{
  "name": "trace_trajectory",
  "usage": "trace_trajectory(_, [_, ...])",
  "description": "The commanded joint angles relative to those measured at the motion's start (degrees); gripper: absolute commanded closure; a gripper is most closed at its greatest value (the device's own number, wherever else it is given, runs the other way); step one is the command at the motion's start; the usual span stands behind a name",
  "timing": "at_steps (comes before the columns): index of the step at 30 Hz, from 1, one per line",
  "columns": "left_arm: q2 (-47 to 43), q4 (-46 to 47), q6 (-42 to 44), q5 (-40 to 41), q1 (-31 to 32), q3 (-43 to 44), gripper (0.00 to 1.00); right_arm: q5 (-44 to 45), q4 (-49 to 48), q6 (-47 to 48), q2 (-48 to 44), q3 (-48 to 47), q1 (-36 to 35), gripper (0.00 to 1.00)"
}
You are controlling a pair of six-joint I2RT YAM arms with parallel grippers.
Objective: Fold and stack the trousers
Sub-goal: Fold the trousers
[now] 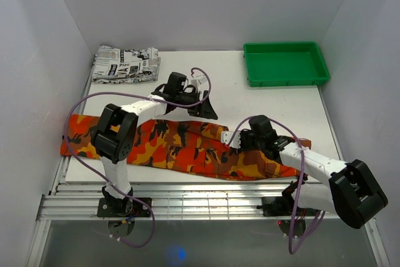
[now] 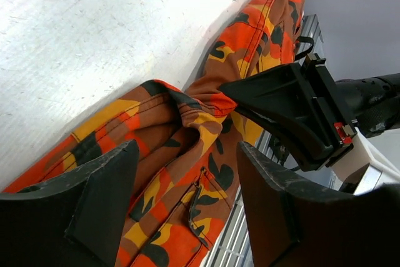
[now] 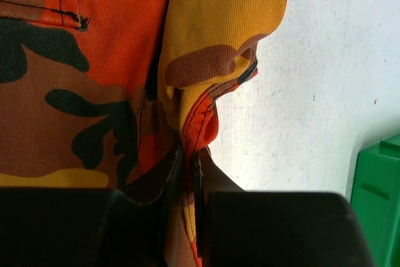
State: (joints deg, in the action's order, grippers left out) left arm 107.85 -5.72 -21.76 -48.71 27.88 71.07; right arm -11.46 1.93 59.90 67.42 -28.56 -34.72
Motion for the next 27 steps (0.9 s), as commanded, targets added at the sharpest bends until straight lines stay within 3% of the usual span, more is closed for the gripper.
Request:
trace_trajectory(1, [0.2,-2.3,-0.2,-2.4,2.3,2.4,0.27,2.7,-5.2,1.8,-1.0,0.8,-1.1,0.92])
trace_trajectory(11, [3.9,-7.6,0.1,-2.4,6.3,5.0,0.43,4.6,-6.8,1.4,-0.7,0.4,-1.7,0.92])
trace_trajectory(17, [4.8,-1.8,-4.9,-1.5,6.3,4.3,0.52,4.3,-7.6,2.1,-2.8,1.8,-1.8,0.92])
trace_trajectory(20, [3.9,3.7,-7.2,-1.3,6.3,2.3,0.68,4.4,-7.0,2.2,-3.5,2.5,-1.8,0.92])
trace_trajectory(21, [3.2,5.2,-7.7,-0.9,6.2,1.5,0.87,4.5,-6.9,2.2,-3.7,2.7,-1.8,0.92])
trace_trajectory(22, [1.8,7.8,-8.4,0.4,6.0,0.7,0.96,4.8,-7.1,2.2,-3.9,3.0,-1.8,0.92])
trace_trajectory(23, [1.2,10.6,-8.6,1.2,5.8,-0.7,1.00,5.2,-7.1,1.8,-4.0,3.1,-1.8,0.92])
trace_trajectory(27, [-0.3,13.8,-7.9,1.6,4.6,-2.6,1.00,7.5,-7.0,0.0,-3.3,2.5,-1.7,0.92])
